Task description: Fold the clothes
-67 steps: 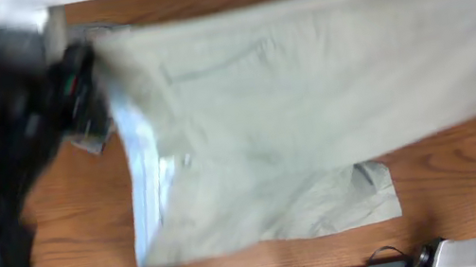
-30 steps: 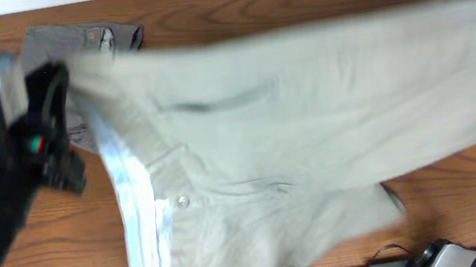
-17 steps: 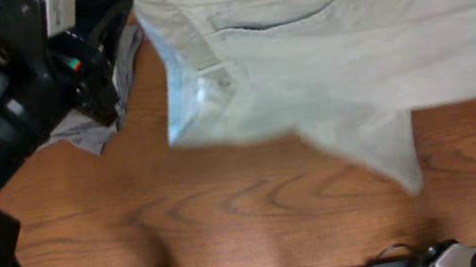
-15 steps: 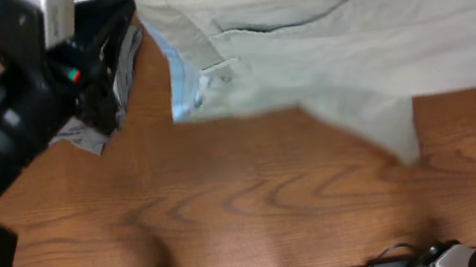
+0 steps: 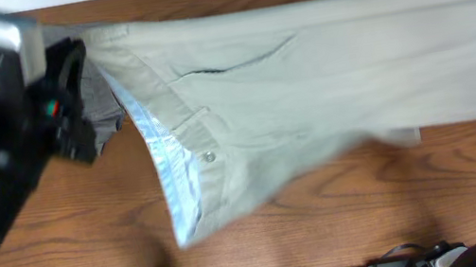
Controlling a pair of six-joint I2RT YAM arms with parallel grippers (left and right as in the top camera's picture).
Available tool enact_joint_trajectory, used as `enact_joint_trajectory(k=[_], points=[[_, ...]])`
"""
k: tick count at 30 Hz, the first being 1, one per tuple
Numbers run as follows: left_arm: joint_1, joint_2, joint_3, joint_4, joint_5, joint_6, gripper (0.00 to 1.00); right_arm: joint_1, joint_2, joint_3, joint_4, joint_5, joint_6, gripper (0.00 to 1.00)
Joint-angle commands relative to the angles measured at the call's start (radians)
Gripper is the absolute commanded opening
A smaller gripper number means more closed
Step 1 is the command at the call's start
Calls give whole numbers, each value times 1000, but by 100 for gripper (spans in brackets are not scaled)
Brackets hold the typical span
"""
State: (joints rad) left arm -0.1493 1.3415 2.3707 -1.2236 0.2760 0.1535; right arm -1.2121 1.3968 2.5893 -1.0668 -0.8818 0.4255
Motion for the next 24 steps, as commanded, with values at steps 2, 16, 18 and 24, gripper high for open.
enact_joint_trajectory(k=[2, 16, 18, 24], points=[[10, 157, 5, -6, -244, -10, 6, 63, 91, -3, -52, -76, -46, 2], [31, 571, 5, 57, -243, 19, 6, 669, 416, -6, -306, 382, -317, 1], [31, 595, 5, 59, -243, 19, 6, 735, 468, -6, -322, 400, -348, 2], [31, 603, 5, 70, -243, 19, 6, 916, 607, -6, -387, 422, -493, 17]])
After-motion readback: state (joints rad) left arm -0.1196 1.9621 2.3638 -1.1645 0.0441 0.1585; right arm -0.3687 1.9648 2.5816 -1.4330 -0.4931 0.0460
